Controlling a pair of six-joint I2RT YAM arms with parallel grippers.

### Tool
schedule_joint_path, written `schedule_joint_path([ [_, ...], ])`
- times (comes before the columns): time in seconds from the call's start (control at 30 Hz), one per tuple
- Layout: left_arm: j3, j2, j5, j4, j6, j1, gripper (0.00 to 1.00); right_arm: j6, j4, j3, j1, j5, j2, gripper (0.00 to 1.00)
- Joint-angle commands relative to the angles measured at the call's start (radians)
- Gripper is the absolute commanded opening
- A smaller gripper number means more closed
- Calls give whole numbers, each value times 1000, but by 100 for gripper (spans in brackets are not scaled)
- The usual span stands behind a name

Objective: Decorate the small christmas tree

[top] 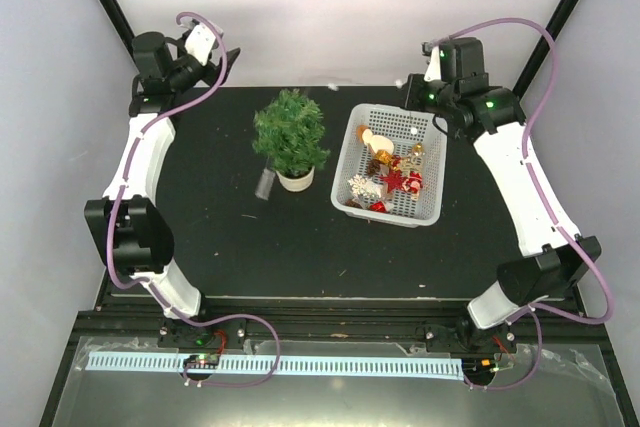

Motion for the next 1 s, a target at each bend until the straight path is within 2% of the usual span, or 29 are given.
schedule_joint_path([
  [0.0, 47, 11, -45, 10, 4, 7, 65, 20, -23, -30, -11, 44, -36, 1],
  [0.4, -43, -25, -32, 37, -16, 4, 66, 23, -5, -26, -10, 5, -66, 1],
  [0.57, -102, -51, -36, 49, -20, 3, 65, 41, -15, 38, -3, -62, -88, 1],
  [0.67, -141, -69, -10, 52, -21, 0, 63, 8, -47, 104, 55, -56, -85, 1],
  [0.77, -189, -80, 6, 51, -18, -12, 55, -30, -112, 206, 132, -16, -47, 1],
  [0.9, -251, -78, 15, 47, -16, -33, 27, -42, -155, 292, 199, 14, 1, 1],
  [0.97, -271, -76, 0, 50, -10, -47, 23, -40, -163, 322, 207, 16, 21, 1],
])
